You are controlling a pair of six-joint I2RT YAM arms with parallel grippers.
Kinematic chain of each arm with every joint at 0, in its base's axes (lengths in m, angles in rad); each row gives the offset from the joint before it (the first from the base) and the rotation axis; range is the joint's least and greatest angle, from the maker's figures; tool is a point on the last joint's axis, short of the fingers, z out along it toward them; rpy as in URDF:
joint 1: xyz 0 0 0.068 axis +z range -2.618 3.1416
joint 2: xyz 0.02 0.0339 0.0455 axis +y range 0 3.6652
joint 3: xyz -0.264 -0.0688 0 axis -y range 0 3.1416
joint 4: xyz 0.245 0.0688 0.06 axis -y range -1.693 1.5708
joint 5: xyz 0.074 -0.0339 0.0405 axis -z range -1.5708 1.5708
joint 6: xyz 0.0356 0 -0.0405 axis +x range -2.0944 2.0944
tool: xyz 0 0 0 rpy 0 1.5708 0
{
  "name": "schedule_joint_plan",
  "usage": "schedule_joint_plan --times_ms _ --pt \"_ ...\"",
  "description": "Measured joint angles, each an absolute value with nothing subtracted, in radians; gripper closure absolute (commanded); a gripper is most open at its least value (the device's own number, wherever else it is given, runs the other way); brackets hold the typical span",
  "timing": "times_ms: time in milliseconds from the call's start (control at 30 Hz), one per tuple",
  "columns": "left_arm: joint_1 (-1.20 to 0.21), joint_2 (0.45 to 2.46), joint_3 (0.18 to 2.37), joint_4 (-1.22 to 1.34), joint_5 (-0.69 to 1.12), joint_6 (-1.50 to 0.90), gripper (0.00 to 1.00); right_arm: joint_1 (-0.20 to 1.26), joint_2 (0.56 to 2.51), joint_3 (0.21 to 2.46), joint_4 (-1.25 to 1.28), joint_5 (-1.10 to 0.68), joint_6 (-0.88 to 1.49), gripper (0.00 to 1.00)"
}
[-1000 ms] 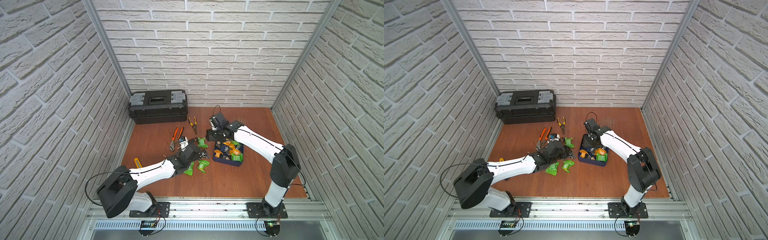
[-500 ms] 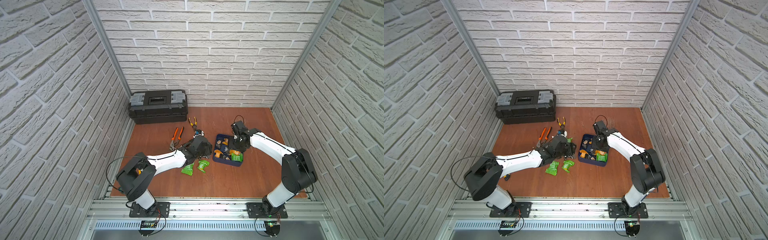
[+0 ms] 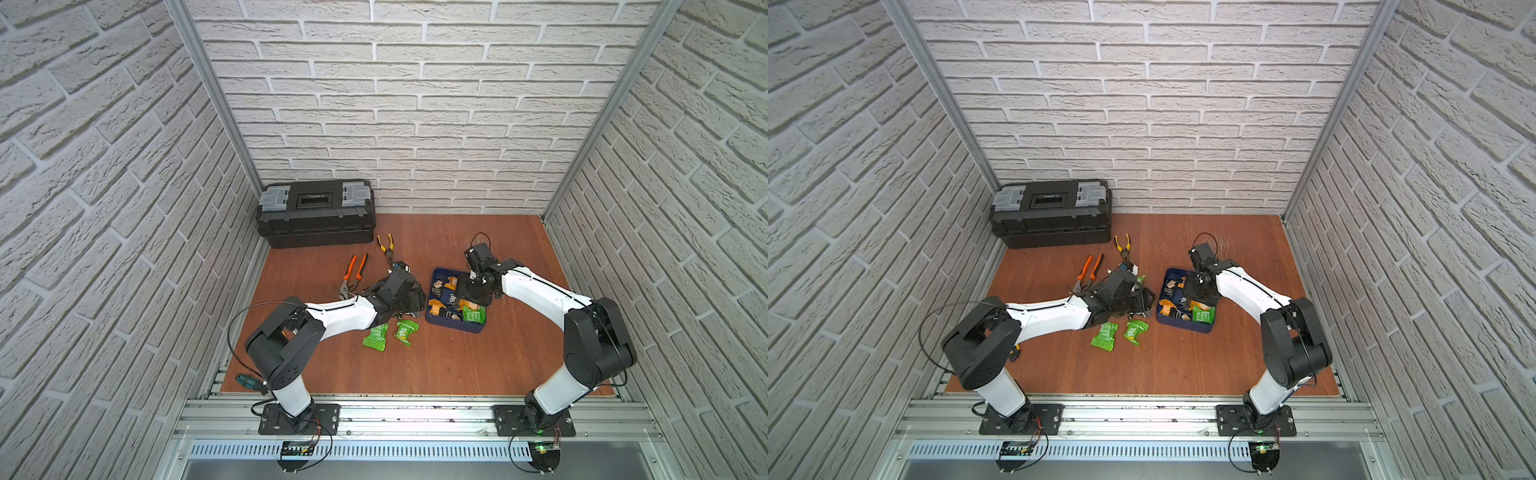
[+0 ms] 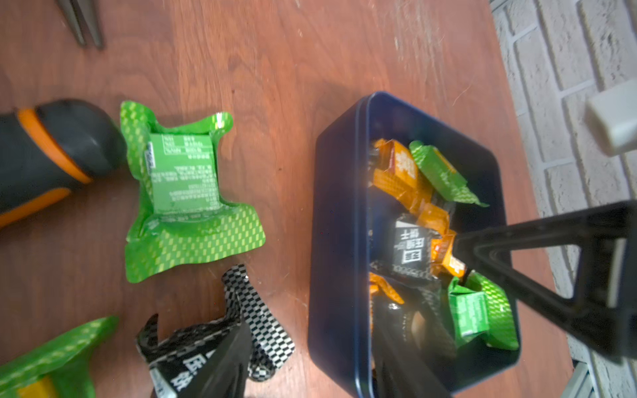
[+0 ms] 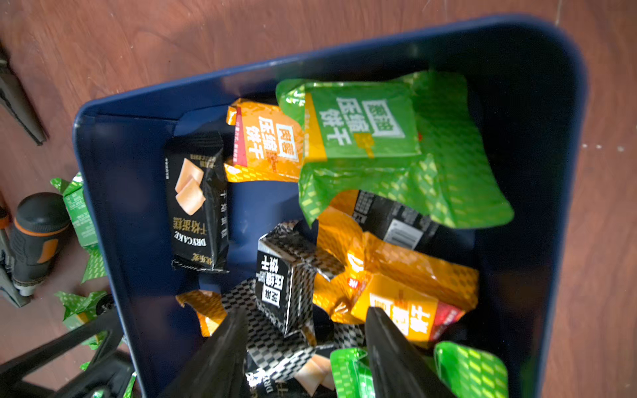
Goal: Take the cookies out of the storage box
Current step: Move the storage box to the center of the board.
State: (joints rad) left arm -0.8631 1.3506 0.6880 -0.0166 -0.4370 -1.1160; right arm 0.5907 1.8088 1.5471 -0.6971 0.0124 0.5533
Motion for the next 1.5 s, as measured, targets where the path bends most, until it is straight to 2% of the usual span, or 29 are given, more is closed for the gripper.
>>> schedule_joint_plan --times_ms 167,467,1000,1500 --pt "-0.858 1.427 0.726 0.059 -0.335 -1.044 0.41 0.528 1.705 1.365 -0.685 0.022 0.534 0.43" --pt "-0.843 1.581 0.886 0.098 -0.147 -0.922 0.39 0.345 1.653 1.166 -0.688 0.025 0.6 0.39" --pt "-0.78 1.769 0.972 0.097 0.098 -0.902 0.38 0.294 1.632 1.076 -0.579 -0.072 0.749 0.4" --pt "-0.779 1.878 1.197 -0.022 0.333 -0.772 0.39 0.218 1.454 1.053 -0.601 -0.06 0.743 0.4"
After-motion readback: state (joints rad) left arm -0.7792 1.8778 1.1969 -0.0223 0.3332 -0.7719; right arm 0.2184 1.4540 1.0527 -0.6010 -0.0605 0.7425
